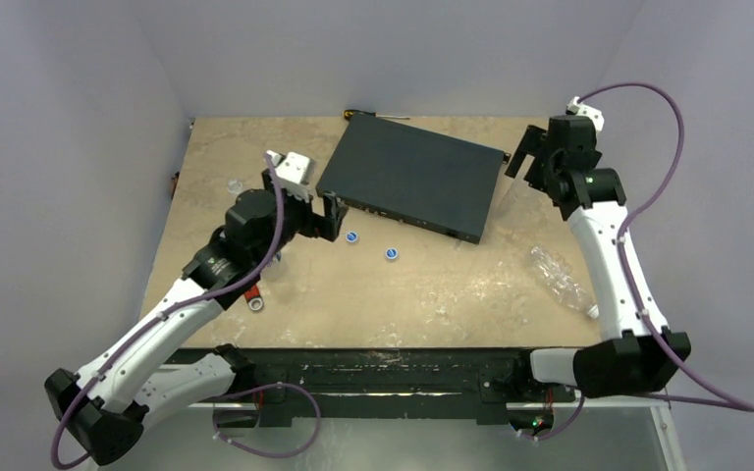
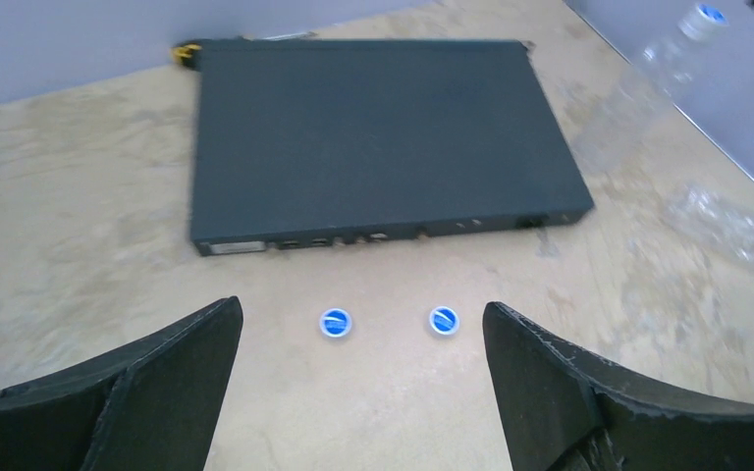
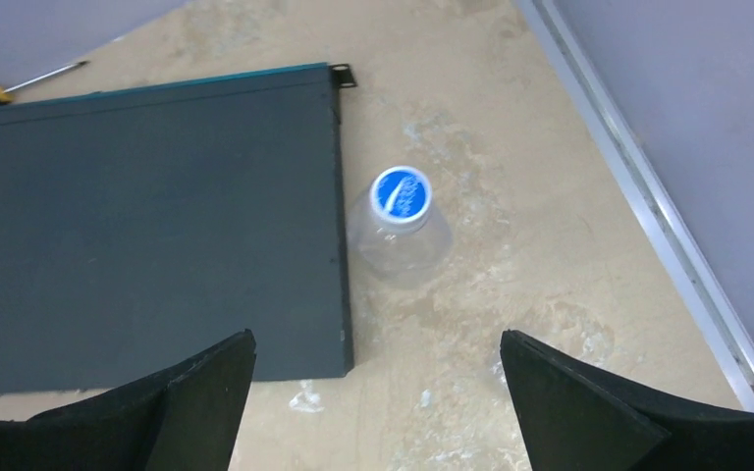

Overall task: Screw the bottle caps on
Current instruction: Place the plastic bottle at the center of the board, then pick up the plastic bottle at the center of the board.

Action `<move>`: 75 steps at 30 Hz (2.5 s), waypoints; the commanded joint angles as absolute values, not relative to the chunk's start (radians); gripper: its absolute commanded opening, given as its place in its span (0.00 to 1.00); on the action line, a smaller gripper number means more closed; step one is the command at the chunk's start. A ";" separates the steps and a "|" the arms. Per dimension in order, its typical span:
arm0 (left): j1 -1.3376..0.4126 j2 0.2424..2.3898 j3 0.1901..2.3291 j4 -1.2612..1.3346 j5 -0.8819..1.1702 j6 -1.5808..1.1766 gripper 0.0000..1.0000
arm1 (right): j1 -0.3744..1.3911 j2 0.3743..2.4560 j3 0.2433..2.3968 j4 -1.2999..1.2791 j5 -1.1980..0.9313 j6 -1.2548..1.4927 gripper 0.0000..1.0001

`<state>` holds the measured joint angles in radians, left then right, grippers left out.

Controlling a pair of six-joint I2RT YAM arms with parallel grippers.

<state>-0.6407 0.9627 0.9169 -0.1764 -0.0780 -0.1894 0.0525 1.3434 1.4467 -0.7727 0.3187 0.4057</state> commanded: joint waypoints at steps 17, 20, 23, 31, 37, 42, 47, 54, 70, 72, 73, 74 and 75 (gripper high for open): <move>-0.631 0.790 0.790 -0.609 -0.801 -0.596 1.00 | 0.584 1.292 1.336 -0.670 0.174 0.516 0.98; -0.631 0.809 0.706 -0.494 -0.839 -0.584 1.00 | 0.603 1.298 1.330 -0.646 0.155 0.507 0.98; -0.624 0.814 0.629 -0.366 -0.873 -0.567 1.00 | 0.620 1.299 1.317 -0.628 0.149 0.505 0.98; -0.599 0.958 0.479 -0.052 -0.965 -0.593 0.99 | 0.641 1.295 1.254 -0.569 0.127 0.503 0.98; -0.597 1.005 0.384 0.107 -1.042 -0.630 0.94 | 0.651 1.289 1.210 -0.542 0.126 0.500 0.98; -0.594 1.038 0.367 0.260 -0.997 -0.519 0.81 | 0.658 1.293 1.162 -0.495 0.103 0.500 0.98; -0.594 0.991 0.402 0.172 -0.828 -0.509 0.48 | 0.659 1.272 1.116 -0.438 0.083 0.480 0.98; -0.593 0.794 0.552 -0.112 -0.345 -0.462 0.31 | 0.663 1.219 1.021 -0.276 -0.047 0.437 0.98; -0.589 1.049 1.008 -0.298 0.472 -0.348 0.32 | 0.787 1.072 0.875 -0.003 -0.254 0.271 0.98; -0.588 1.074 1.026 -0.288 0.498 -0.357 0.32 | 0.819 1.066 0.866 0.021 -0.212 0.269 0.98; -0.587 1.080 1.030 -0.274 0.511 -0.364 0.32 | 0.832 1.070 0.866 0.014 -0.191 0.265 0.98; -0.587 1.083 1.029 -0.256 0.519 -0.376 0.32 | 0.843 1.077 0.868 0.005 -0.166 0.259 0.98; -0.587 1.087 1.031 -0.247 0.520 -0.382 0.32 | 0.857 1.081 0.866 0.003 -0.137 0.254 0.98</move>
